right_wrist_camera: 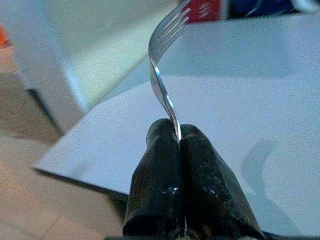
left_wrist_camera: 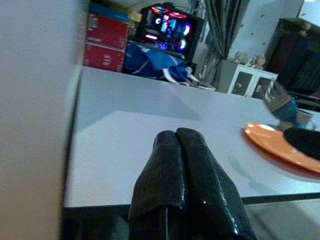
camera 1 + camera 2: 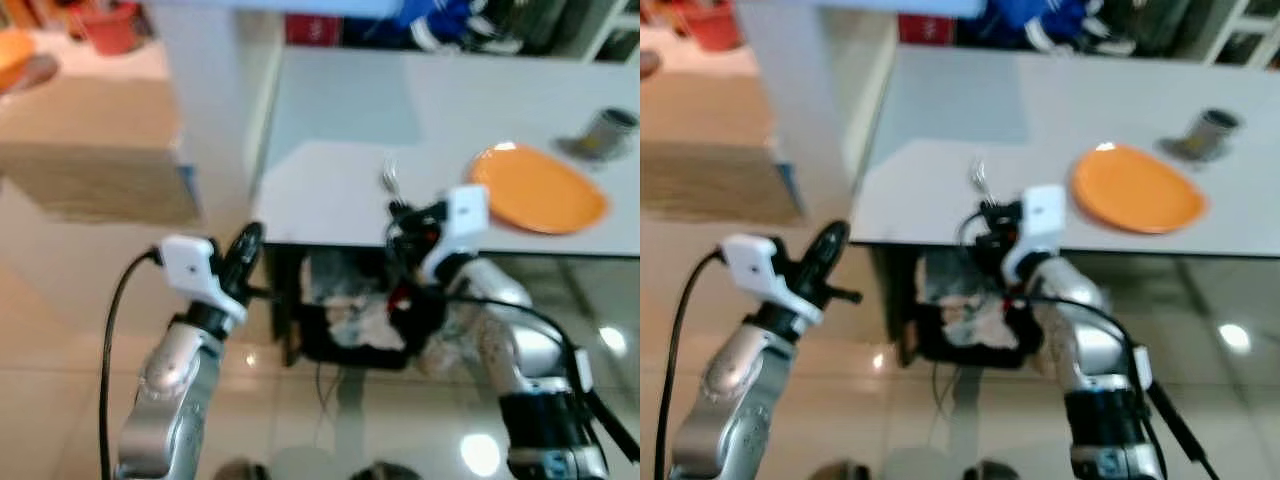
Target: Setting the table
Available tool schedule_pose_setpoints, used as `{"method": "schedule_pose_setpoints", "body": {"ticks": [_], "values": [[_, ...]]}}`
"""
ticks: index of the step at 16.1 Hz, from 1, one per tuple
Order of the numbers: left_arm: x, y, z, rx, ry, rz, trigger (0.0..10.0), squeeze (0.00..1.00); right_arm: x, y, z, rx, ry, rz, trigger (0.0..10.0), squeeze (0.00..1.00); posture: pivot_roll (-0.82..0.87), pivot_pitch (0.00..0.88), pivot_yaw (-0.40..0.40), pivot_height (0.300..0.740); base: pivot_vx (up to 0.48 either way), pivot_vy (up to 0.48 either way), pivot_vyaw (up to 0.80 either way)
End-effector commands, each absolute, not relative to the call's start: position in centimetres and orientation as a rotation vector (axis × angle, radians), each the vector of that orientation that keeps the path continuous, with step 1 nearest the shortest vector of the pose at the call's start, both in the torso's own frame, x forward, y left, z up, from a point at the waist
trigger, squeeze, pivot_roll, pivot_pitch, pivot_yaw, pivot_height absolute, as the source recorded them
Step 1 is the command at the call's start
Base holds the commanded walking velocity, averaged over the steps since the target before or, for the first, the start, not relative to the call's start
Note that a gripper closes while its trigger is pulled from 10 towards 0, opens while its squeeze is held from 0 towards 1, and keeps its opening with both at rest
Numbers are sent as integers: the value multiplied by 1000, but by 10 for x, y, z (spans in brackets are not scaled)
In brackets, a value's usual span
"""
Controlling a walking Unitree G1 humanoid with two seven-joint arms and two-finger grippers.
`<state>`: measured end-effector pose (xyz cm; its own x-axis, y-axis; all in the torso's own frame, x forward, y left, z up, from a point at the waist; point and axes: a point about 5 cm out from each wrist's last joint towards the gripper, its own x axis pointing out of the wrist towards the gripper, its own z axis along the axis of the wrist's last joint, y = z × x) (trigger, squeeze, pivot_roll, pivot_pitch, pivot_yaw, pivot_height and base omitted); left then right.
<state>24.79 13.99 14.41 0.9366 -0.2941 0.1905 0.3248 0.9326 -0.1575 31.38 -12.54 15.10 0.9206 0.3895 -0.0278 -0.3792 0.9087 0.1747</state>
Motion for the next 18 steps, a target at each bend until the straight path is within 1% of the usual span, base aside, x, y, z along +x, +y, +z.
{"method": "schedule_pose_setpoints", "body": {"ticks": [1,3,4,6,7,9,13,15,16,18], "values": [[249,146,144,-166,-162,-286,10000,0,315,-118,157,163,35,415,10000,0,-100,106,-5,740,0,-319,0],[253,150,144,-164,-138,-232,10000,0,317,-116,155,125,58,398,10000,0,-98,106,-6,740,0,0,0],[252,151,147,-163,-150,-245,10000,0,319,-115,155,108,66,391,10000,0,-97,106,-6,740,0,0,0],[252,151,153,-169,-188,-247,10000,0,321,-114,158,91,44,390,10000,0,-95,106,-6,740,371,0,-800],[252,151,155,-172,-192,-248,10000,0,323,-115,160,50,31,365,10000,0,-94,107,-6,740,431,0,-800],[252,150,158,-179,-197,-253,10000,0,322,-110,160,29,40,424,10000,0,-94,112,-7,740,433,0,0],[250,148,160,-180,-201,-263,10000,0,321,-101,162,-29,25,459,10000,0,-92,121,-6,740,433,0,0],[249,147,161,-181,-201,-268,10000,0,320,-100,160,-50,35,483,10000,0,-91,127,-7,740,435,0,800],[249,146,161,-181,-200,-271,10000,0,319,-98,163,-27,13,496,10000,0,-92,127,-8,740,439,0,0],[248,146,162,-181,-200,-274,10000,0,321,-96,161,-53,41,479,10000,0,-89,129,-10,740,435,0,0]]}}
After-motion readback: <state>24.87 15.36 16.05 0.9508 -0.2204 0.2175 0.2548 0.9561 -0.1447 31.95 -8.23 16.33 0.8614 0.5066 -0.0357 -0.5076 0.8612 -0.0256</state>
